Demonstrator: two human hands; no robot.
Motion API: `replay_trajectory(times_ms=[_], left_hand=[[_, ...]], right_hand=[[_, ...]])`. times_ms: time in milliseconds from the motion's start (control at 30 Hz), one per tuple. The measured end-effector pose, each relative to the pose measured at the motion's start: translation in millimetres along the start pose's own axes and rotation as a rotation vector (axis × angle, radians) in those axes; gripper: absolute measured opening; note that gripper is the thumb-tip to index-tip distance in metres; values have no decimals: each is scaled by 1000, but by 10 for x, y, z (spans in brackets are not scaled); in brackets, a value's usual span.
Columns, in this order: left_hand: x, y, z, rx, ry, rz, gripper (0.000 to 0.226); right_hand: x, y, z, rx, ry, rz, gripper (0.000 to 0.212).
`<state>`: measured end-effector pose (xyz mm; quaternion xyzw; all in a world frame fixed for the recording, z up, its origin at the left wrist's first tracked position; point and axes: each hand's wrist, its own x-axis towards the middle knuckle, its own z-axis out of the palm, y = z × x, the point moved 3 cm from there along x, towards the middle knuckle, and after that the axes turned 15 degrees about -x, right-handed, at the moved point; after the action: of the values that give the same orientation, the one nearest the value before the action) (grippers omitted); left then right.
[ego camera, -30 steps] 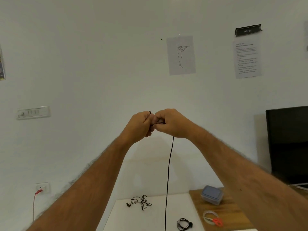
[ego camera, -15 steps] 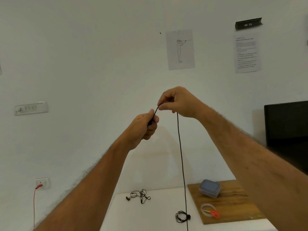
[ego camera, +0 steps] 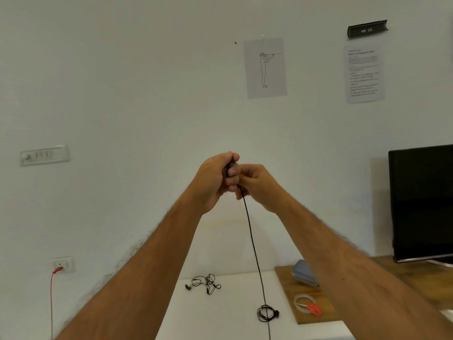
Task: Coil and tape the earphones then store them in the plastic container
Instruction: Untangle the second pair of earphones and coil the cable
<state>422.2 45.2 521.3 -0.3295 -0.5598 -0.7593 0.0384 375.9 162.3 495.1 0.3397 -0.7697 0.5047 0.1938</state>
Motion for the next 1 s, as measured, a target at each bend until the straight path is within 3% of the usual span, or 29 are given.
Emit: replay_trajectory(times_ms=[233,733,867,1000], left_hand=[[36,27,-56,-72,96,104,29],[75,-9,-206,455,244,254,29],[47,-82,-232,596,233,213,31],[-7,-124,-204,504,159,138,36]], right_hand=[[-181,152,231,-95,-113,84,23],[-300,-249,89,-376,-282,-7,16],[-219,-386,-34,-544,-195,-101,19],[-91,-456,-275,-641,-43,-169,12]])
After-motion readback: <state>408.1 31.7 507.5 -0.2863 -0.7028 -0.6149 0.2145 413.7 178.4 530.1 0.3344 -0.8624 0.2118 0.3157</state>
